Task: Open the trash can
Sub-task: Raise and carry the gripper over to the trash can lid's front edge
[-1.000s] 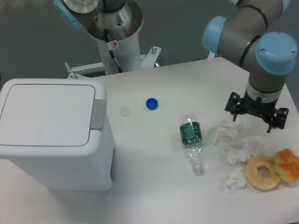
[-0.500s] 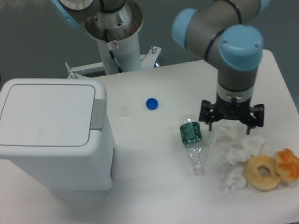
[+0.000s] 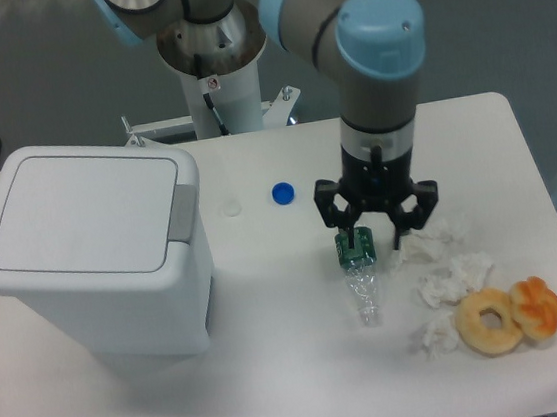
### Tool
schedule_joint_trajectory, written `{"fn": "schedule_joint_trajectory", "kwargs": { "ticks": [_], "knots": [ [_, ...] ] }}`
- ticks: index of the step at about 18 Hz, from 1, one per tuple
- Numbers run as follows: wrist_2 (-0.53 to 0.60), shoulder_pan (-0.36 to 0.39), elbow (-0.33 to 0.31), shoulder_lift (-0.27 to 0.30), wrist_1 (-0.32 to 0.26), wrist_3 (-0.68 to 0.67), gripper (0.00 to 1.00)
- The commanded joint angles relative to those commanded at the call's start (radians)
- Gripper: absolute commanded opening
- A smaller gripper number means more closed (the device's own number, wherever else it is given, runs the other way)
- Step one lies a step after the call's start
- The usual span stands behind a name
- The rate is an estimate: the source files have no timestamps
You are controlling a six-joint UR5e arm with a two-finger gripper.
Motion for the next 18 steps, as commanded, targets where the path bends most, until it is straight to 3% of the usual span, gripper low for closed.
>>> {"fn": "schedule_joint_trajectory", "kwargs": {
  "ticks": [5, 9, 18],
  "knots": [
    [-0.097, -0.026, -0.003, 0.052, -0.031, -0.078, 0.0],
    [-0.126, -0.081, -0.008, 0.052, -0.029, -0.135, 0.0],
    [-0.181, -0.123, -0.012, 0.086, -0.043, -0.178, 0.0]
  ]
}}
